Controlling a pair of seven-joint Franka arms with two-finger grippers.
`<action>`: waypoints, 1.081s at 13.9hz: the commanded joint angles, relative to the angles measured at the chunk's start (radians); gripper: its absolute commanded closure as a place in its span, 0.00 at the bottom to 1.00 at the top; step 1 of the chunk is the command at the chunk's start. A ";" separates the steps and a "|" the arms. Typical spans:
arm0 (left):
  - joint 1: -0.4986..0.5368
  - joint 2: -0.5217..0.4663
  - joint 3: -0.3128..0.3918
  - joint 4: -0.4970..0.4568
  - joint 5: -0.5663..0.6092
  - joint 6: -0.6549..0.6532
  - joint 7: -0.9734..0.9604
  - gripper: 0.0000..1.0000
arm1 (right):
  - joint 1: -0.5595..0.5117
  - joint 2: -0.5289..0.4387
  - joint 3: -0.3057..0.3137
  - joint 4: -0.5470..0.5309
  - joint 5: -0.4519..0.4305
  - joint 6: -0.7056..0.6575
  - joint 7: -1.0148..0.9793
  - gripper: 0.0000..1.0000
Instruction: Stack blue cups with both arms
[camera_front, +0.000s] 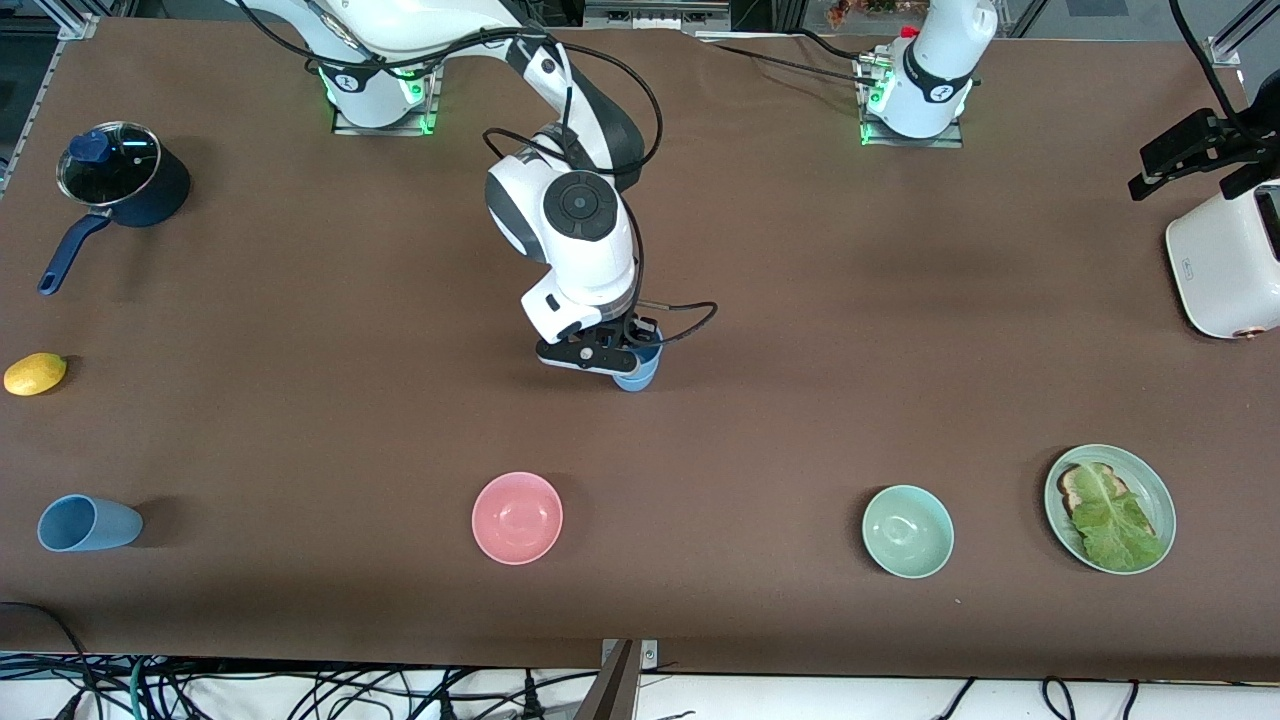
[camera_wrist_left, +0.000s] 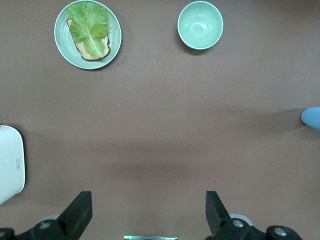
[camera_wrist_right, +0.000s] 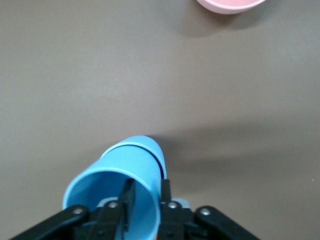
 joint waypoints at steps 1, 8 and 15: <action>-0.011 -0.020 0.001 -0.024 0.007 -0.057 0.006 0.00 | -0.002 -0.048 0.000 -0.003 -0.013 -0.015 0.012 0.00; -0.023 -0.011 -0.007 -0.012 0.012 -0.075 0.009 0.00 | -0.100 -0.203 0.005 -0.003 0.007 -0.223 -0.093 0.00; -0.015 -0.012 -0.006 -0.024 0.013 -0.080 0.019 0.00 | -0.360 -0.447 0.012 -0.150 0.036 -0.366 -0.469 0.00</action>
